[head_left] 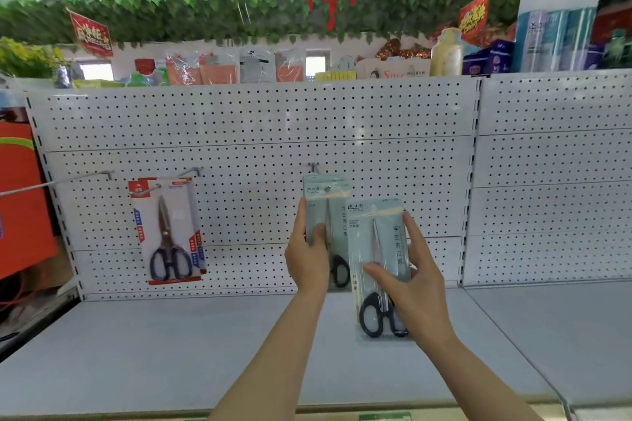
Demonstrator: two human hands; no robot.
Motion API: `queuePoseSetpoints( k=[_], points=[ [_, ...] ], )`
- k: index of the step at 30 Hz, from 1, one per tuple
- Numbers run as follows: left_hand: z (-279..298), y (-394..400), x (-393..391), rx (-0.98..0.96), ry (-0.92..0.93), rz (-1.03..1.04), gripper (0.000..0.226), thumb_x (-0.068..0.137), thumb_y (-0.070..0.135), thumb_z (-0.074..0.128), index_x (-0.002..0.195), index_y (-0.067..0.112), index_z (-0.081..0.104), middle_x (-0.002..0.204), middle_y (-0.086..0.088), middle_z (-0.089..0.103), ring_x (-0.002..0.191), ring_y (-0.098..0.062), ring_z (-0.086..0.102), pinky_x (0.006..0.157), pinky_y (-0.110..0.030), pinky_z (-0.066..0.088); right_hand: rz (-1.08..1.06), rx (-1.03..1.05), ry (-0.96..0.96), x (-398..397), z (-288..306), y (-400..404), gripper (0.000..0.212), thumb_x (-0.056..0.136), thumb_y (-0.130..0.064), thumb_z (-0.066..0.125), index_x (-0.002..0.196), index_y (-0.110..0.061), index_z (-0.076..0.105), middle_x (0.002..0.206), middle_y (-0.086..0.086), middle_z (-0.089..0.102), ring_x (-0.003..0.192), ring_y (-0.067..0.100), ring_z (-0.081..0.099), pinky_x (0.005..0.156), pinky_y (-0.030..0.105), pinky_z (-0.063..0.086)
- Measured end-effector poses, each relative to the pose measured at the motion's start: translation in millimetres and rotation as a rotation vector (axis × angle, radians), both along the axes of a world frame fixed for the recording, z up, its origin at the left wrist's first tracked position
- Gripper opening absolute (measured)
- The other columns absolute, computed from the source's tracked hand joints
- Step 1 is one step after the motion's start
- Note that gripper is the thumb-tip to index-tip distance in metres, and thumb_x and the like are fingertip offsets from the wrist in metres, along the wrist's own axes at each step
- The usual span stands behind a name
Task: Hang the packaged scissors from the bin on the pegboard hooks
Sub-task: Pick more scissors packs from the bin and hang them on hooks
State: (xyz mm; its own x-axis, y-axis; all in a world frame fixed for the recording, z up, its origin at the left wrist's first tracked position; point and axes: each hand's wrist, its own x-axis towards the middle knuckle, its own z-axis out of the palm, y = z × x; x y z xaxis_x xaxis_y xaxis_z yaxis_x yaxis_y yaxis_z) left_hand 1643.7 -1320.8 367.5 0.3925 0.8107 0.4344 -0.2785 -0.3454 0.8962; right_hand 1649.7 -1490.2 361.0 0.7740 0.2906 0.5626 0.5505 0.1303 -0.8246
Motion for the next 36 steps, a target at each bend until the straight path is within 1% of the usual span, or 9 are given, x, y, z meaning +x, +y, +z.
queuePoseSetpoints(
  k=[5, 8, 11, 15, 18, 23, 28, 31, 36],
  points=[
    [-9.2, 13.4, -2.7, 0.173, 0.108, 0.091, 0.055, 0.097, 0.028, 0.059, 0.141, 0.055, 0.038, 0.101, 0.013, 0.065, 0.086, -0.010, 0.065, 0.073, -0.034, 0.056, 0.023, -0.011, 0.007, 5.3, -1.9, 17.1, 0.094, 0.074, -0.019, 0.083, 0.140, -0.059, 0.030, 0.127, -0.015, 0.061, 0.112, 0.007, 0.062, 0.090, 0.040, 0.056],
    [-4.5, 23.7, -10.6, 0.199, 0.051, 0.127, 0.045, 0.098, 0.028, 0.057, 0.137, 0.048, 0.048, 0.108, 0.014, 0.060, 0.098, -0.010, 0.063, 0.081, -0.030, 0.054, 0.041, -0.005, -0.001, 8.4, 5.0, 33.2, 0.093, 0.074, -0.019, 0.082, 0.141, -0.058, 0.030, 0.131, -0.016, 0.058, 0.118, 0.007, 0.058, 0.095, 0.039, 0.054],
    [15.3, 25.4, -24.9, 0.253, -0.073, 0.092, 0.037, 0.100, 0.036, 0.052, 0.137, 0.041, 0.053, 0.117, 0.008, 0.054, 0.109, -0.009, 0.056, 0.090, -0.025, 0.048, 0.058, -0.001, -0.018, 11.4, 16.2, 53.4, 0.093, 0.074, -0.019, 0.082, 0.142, -0.056, 0.030, 0.129, -0.020, 0.057, 0.118, 0.002, 0.056, 0.094, 0.028, 0.053],
    [42.1, 19.8, -30.0, 0.405, -0.017, -0.053, 0.048, 0.092, 0.043, 0.062, 0.138, 0.046, 0.049, 0.126, 0.015, 0.045, 0.111, -0.003, 0.054, 0.085, -0.025, 0.051, 0.073, 0.019, -0.021, 16.7, 21.6, 78.8, 0.094, 0.074, -0.022, 0.082, 0.146, -0.049, 0.028, 0.122, -0.015, 0.062, 0.109, 0.000, 0.060, 0.091, 0.027, 0.054],
    [47.8, 21.4, -24.0, 0.480, 0.141, 0.002, 0.062, 0.083, 0.043, 0.071, 0.140, 0.042, 0.047, 0.131, 0.019, 0.038, 0.112, -0.003, 0.053, 0.084, -0.033, 0.054, 0.075, 0.066, 0.011, 19.5, 18.3, 88.1, 0.092, 0.076, -0.021, 0.082, 0.148, -0.044, 0.029, 0.120, -0.020, 0.061, 0.108, 0.000, 0.062, 0.088, 0.023, 0.055],
    [45.7, 26.7, -15.4, 0.529, 0.212, 0.045, 0.065, 0.081, 0.039, 0.074, 0.140, 0.039, 0.048, 0.135, 0.020, 0.036, 0.107, -0.004, 0.055, 0.082, -0.037, 0.055, 0.058, 0.095, 0.022, 25.3, 14.2, 94.7, 0.086, 0.078, -0.024, 0.081, 0.145, -0.045, 0.032, 0.111, -0.027, 0.060, 0.099, -0.009, 0.061, 0.076, 0.008, 0.050],
    [43.6, 26.1, -12.1, 0.567, 0.259, 0.077, 0.059, 0.080, 0.038, 0.074, 0.134, 0.043, 0.049, 0.136, 0.026, 0.033, 0.098, 0.004, 0.051, 0.069, -0.028, 0.053, 0.013, 0.059, 0.013, 37.2, 3.4, 102.9, 0.087, 0.077, -0.026, 0.081, 0.147, -0.042, 0.031, 0.124, -0.016, 0.060, 0.112, 0.000, 0.059, 0.090, 0.026, 0.054],
    [44.0, 29.1, -8.9, 0.601, 0.297, 0.100, 0.060, 0.080, 0.038, 0.073, 0.134, 0.043, 0.047, 0.137, 0.026, 0.032, 0.096, 0.002, 0.051, 0.065, -0.026, 0.050, -0.041, 0.027, -0.006, 40.7, 5.4, 109.5, 0.086, 0.078, -0.030, 0.079, 0.148, -0.041, 0.030, 0.121, -0.016, 0.052, 0.106, -0.015, 0.051, 0.082, 0.015, 0.048],
    [44.7, 37.5, -3.3, 0.650, 0.351, 0.141, 0.063, 0.082, 0.036, 0.072, 0.137, 0.041, 0.042, 0.139, 0.020, 0.030, 0.098, -0.001, 0.049, 0.064, -0.027, 0.049, -0.119, -0.036, -0.050, 50.4, 2.5, 117.8, 0.080, 0.082, -0.031, 0.075, 0.147, -0.041, 0.030, 0.112, -0.008, 0.047, 0.090, 0.001, 0.057, 0.073, 0.023, 0.055]
  ],
)
